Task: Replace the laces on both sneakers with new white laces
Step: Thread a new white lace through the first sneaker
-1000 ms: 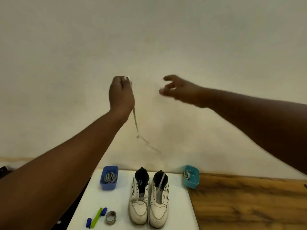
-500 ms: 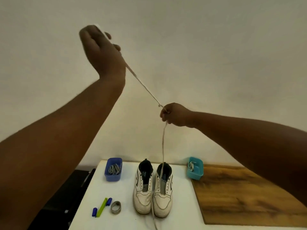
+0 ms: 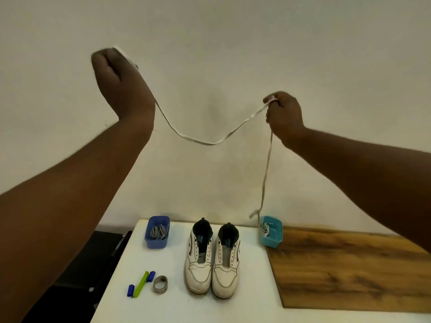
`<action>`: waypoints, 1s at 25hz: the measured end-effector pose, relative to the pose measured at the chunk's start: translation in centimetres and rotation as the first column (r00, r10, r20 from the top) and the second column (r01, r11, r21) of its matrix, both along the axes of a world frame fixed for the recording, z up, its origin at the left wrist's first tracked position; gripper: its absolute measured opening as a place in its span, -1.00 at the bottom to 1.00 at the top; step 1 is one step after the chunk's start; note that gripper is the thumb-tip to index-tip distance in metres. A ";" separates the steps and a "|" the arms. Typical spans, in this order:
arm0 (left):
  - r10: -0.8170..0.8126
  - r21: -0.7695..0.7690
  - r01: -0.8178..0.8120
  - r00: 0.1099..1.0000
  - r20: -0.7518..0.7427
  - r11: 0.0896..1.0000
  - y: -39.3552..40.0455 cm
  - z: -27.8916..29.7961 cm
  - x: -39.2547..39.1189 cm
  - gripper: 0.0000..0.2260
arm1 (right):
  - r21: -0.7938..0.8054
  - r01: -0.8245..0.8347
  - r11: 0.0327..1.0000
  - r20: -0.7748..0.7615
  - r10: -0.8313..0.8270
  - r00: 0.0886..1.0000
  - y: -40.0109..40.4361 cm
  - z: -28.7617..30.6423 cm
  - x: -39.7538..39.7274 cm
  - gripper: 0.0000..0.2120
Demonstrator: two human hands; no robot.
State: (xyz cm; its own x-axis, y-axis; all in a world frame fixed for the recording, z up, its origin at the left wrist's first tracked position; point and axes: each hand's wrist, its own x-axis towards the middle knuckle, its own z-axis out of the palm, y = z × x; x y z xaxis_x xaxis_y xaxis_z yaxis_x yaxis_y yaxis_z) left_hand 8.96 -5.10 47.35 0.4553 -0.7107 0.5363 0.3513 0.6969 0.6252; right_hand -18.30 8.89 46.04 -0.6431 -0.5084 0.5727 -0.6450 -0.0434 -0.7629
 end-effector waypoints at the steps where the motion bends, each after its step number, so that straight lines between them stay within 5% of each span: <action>1: 0.001 0.030 -0.004 0.994 0.106 1.000 0.6 -0.7 -0.1 -0.83 | -0.047 -0.011 0.999 -0.030 0.009 1.000 0.0 1.9 0.7 -0.72; 3: -0.080 0.098 0.041 0.895 0.440 0.994 1.4 -3.5 -0.9 -0.81 | -0.106 -0.028 0.994 -0.082 0.019 0.996 0.0 5.5 1.9 -0.71; 5: -0.181 0.199 0.040 0.614 0.768 0.979 1.7 -7.3 -1.8 -0.73 | -0.095 -0.043 0.995 -0.126 0.031 0.992 0.2 8.0 2.7 -0.70; 7: -0.294 0.295 0.055 0.372 0.881 0.954 1.7 -10.3 -2.3 -0.69 | -0.040 -0.033 0.999 -0.155 0.026 0.988 0.3 9.0 2.8 -0.68; 9: -0.461 0.441 0.135 0.280 0.842 0.887 2.2 -12.8 -2.6 -0.75 | 0.016 0.013 1.000 -0.159 -0.010 0.987 0.5 8.3 2.3 -0.66; 14: -0.678 0.631 0.249 0.258 0.688 0.735 4.6 -14.9 -2.9 -0.80 | 0.075 0.026 0.997 -0.057 -0.022 0.998 0.6 3.6 0.9 -0.66; 19: -0.763 0.722 0.279 0.385 0.519 0.633 6.3 -19.5 -2.6 -0.83 | -0.035 0.027 0.999 -0.126 -0.031 0.992 0.7 0.6 1.0 -0.70; 22: -0.863 0.855 0.302 0.421 0.278 0.422 8.0 -24.7 -2.3 -0.84 | 0.109 0.042 0.993 -0.171 -0.023 0.985 1.2 -5.9 -0.6 -0.70; 25: -0.888 0.901 0.272 0.411 0.209 0.338 9.0 -30.0 -2.3 -0.82 | 0.345 0.006 0.939 -0.071 0.019 0.997 1.8 -15.5 -1.8 -0.74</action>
State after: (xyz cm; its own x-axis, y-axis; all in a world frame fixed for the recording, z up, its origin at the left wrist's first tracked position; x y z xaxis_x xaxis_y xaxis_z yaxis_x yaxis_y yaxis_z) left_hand 6.67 3.90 17.32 -0.4733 -0.8122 -0.3411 -0.2099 -0.2721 0.9391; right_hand -20.11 10.74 30.54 -0.6026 -0.6869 0.4063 -0.6996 0.2096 -0.6831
